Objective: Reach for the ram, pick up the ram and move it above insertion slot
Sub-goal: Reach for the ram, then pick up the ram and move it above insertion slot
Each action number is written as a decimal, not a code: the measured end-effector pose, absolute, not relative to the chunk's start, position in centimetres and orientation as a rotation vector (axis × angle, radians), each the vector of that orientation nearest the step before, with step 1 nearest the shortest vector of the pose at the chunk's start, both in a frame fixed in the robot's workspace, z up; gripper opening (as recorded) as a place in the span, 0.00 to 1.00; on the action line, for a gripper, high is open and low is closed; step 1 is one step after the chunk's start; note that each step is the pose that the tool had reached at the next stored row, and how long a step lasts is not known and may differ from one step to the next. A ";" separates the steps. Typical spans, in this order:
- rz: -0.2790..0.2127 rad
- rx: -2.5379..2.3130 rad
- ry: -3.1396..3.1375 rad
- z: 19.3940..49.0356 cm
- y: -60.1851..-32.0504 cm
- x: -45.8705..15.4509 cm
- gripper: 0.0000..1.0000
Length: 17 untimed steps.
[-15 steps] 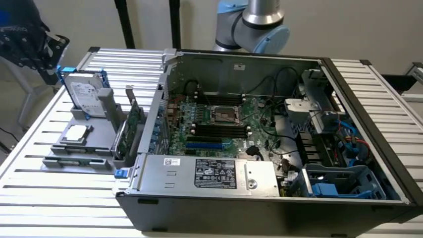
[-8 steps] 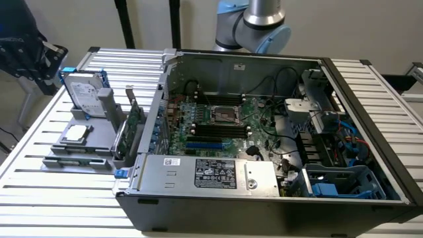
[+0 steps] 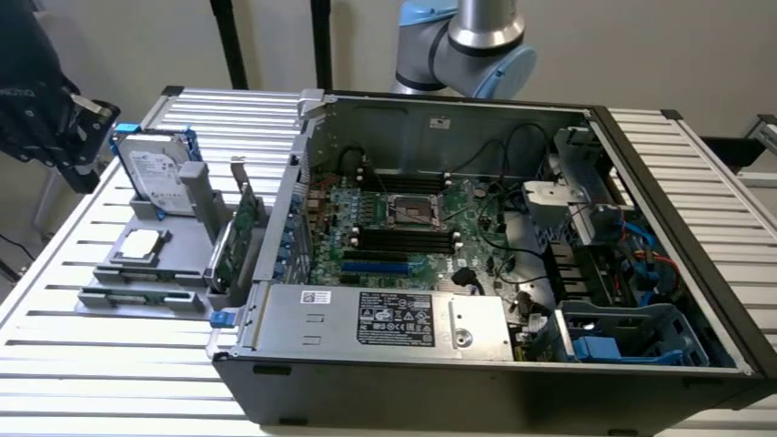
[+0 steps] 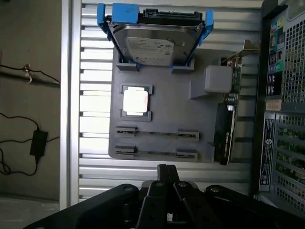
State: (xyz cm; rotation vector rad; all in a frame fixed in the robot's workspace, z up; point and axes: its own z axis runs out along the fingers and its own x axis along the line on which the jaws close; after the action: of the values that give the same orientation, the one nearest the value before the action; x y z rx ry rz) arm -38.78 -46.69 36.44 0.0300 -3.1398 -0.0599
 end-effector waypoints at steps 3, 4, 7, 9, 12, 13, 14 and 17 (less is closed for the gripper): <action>-0.060 0.030 -3.140 36.4 -46.8 -38.8 0.11; -0.060 0.031 -3.140 36.4 -46.8 -38.8 0.11; -0.060 0.090 -3.138 36.4 -46.8 -38.8 0.11; -0.060 0.147 -3.135 36.4 -46.8 -38.8 0.11; -0.060 0.232 -3.129 36.4 -46.8 -38.8 0.11; -0.060 0.261 -3.126 36.4 -46.8 -38.8 0.11; -0.060 0.289 -3.124 36.4 -46.8 -38.8 0.11; -0.059 0.373 -3.114 36.4 -46.8 -38.8 0.11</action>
State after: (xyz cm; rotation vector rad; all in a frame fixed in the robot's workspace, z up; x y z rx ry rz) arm -38.78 -46.82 36.43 0.3726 -3.1137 -0.0594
